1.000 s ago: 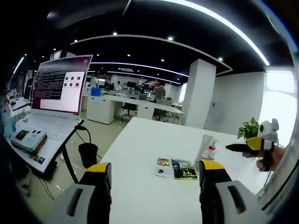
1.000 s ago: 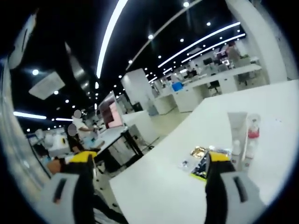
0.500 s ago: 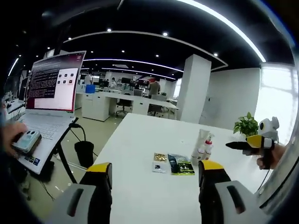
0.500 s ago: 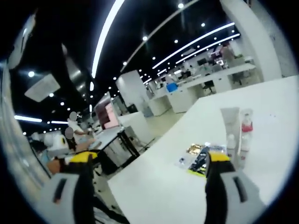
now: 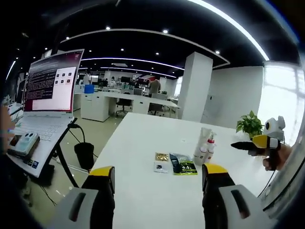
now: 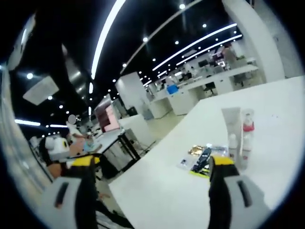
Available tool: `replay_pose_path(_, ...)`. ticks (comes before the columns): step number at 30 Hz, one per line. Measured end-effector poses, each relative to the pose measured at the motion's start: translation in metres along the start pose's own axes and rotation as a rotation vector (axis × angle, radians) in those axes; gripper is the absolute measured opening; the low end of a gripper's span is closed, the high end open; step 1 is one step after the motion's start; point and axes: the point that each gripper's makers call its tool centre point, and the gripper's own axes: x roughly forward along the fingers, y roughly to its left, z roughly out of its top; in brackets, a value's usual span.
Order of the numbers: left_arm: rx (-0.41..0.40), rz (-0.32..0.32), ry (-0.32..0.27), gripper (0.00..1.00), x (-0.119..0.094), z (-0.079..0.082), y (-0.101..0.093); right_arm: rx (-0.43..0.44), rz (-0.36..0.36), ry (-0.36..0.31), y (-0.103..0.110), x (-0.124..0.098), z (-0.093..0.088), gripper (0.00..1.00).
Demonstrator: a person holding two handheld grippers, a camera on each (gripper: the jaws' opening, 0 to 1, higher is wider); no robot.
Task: Arrange the skincare products in the storage area until every visible bottle or jar stands upright without overlapping.
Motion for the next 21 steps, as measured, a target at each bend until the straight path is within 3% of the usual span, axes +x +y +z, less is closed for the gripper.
replay_pose_path(21, 0.019, -0.034, 0.041, 0.77, 0.004, -0.008, -0.009, 0.015, -0.033, 0.003, -0.004, -0.01, -0.008, 0.96)
